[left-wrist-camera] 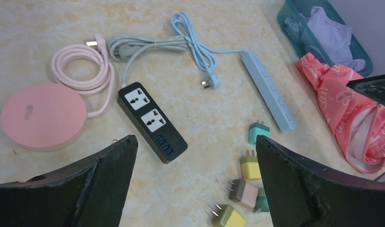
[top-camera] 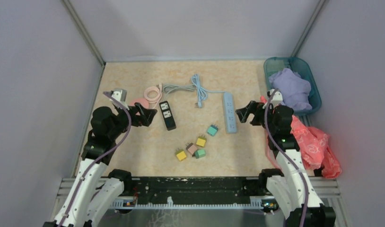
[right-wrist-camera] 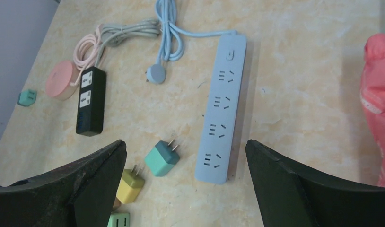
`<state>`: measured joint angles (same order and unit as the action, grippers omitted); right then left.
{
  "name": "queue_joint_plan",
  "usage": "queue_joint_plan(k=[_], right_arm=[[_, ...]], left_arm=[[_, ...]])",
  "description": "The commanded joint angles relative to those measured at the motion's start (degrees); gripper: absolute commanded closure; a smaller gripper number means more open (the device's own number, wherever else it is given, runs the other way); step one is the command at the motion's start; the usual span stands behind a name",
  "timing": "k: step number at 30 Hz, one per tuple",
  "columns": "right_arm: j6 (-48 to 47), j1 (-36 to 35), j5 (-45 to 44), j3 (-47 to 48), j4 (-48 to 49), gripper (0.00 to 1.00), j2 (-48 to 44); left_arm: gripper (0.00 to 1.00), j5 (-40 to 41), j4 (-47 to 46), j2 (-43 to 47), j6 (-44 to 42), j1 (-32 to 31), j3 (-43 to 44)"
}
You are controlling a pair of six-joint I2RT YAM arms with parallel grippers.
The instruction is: Insert the plug
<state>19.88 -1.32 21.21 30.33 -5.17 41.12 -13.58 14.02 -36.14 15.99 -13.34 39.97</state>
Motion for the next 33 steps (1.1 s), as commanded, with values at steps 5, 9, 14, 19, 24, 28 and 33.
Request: queue_joint_plan(k=[5,9,14,19,24,28,33], right_arm=[[1.52,-5.59,-2.10,-2.24,7.42,0.06,12.55],[1.46,-7.01,-4.75,-2.60,9.93,0.10,18.24],[1.43,-8.24,-5.94,-1.92,12.22,0.15,24.58],[0.98,-9.71,-7.57,-0.56,13.31,0.22,29.41],[-0.02,-11.56,-10.13,0.93,13.28,0.29,33.69],[-1.26,-13.87,-12.12,2.38,11.61,0.37,36.11],[-2.83,-17.34,-17.18,3.45,8.29,0.51,36.04]], left_arm=[[0.00,-8.86,0.35,-8.49,6.64,0.05,-1.64],[0.00,-8.91,-1.92,-10.56,9.25,-1.70,-3.84],[0.00,-8.27,-3.16,-13.63,10.78,-3.87,-4.81],[0.02,-7.18,-5.07,-16.36,12.05,-6.26,-6.11],[0.03,-4.68,-6.48,-19.23,12.85,-10.01,-7.03],[0.03,-0.94,-6.55,-21.13,12.56,-13.54,-6.79],[0.03,2.71,-6.13,-23.54,12.02,-17.01,-6.21]])
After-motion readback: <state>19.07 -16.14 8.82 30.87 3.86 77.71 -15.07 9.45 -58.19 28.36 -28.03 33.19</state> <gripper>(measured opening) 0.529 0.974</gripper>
